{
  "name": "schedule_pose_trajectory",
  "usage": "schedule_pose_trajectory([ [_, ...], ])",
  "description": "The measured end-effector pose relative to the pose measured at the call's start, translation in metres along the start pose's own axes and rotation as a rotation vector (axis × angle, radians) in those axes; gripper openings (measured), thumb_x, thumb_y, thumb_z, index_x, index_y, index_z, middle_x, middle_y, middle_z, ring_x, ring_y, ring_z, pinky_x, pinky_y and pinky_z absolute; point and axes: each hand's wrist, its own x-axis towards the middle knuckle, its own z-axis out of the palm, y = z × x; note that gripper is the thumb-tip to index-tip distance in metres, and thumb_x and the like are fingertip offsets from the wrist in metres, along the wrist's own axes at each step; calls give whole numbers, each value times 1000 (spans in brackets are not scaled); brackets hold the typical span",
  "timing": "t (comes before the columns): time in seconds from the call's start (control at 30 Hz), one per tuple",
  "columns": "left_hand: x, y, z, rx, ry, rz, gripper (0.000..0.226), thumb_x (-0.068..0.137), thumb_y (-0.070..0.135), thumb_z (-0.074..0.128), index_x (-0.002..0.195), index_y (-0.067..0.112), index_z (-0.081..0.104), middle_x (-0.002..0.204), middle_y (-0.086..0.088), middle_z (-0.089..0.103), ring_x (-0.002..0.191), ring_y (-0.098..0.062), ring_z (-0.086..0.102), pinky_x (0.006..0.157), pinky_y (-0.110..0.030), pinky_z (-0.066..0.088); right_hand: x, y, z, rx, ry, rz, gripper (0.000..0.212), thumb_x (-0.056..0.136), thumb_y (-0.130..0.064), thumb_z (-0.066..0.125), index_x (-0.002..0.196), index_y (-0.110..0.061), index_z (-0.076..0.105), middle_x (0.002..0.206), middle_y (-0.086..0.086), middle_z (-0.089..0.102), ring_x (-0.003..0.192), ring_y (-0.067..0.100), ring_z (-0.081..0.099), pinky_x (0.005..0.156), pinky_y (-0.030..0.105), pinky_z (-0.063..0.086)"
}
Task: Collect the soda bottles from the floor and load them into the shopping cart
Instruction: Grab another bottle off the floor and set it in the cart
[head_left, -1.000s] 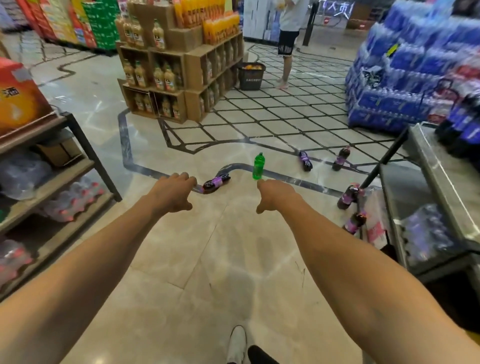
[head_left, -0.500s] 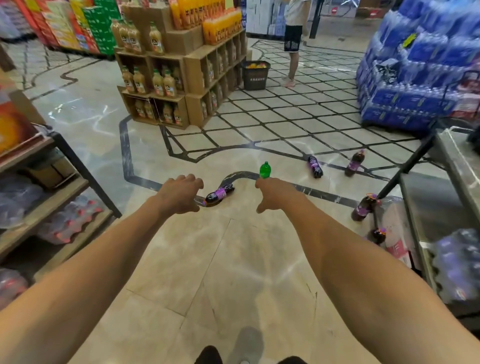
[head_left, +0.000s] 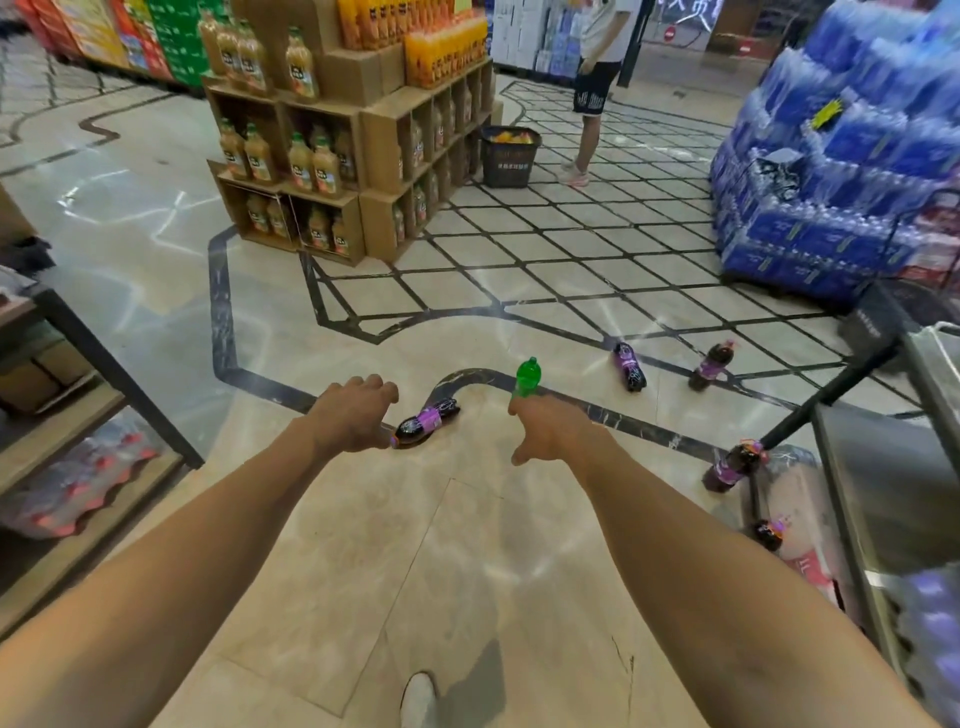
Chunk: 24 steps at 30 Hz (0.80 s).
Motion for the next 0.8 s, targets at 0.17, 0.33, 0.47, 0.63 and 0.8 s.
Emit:
schedule_pose_trajectory([
  [0.17, 62, -38, -9, 8, -17, -8, 74, 84, 51, 77, 144, 23, 43, 139, -5, 51, 123, -26, 51, 99, -41, 46, 62, 7, -22, -2, 1, -2, 77, 87, -39, 84, 151, -17, 45, 144, 11, 58, 127, 32, 58, 98, 43, 52],
  [0.33, 135, -64, -18, 8, -38, -1, 71, 86, 46, 77, 144, 23, 43, 140, -5, 50, 125, -26, 51, 97, -40, 46, 133, 24, -45, 22, -18, -19, 78, 88, -38, 83, 152, -15, 45, 149, 10, 54, 132, 31, 54, 97, 39, 49],
  [0.47, 204, -76, -26, 14, -42, 2, 72, 84, 43, 79, 144, 24, 43, 141, -5, 50, 125, -26, 51, 99, -40, 46, 203, 42, -62, 50, -46, -17, 80, 89, -36, 82, 155, -15, 43, 150, 8, 55, 133, 28, 55, 91, 31, 44],
  [0.63, 291, -90, -42, 15, -78, -17, 70, 86, 41, 79, 144, 24, 44, 143, -5, 50, 125, -27, 51, 101, -41, 47, 291, 68, -86, 111, -56, -28, 81, 88, -34, 84, 156, -19, 42, 151, 8, 54, 134, 29, 54, 98, 34, 47],
  [0.8, 376, -102, -57, -6, -107, -37, 69, 87, 41, 78, 144, 24, 43, 143, -4, 50, 124, -26, 52, 100, -39, 47, 372, 100, -112, 98, -89, -46, 84, 86, -36, 85, 157, -26, 41, 153, 3, 53, 134, 28, 55, 104, 39, 49],
])
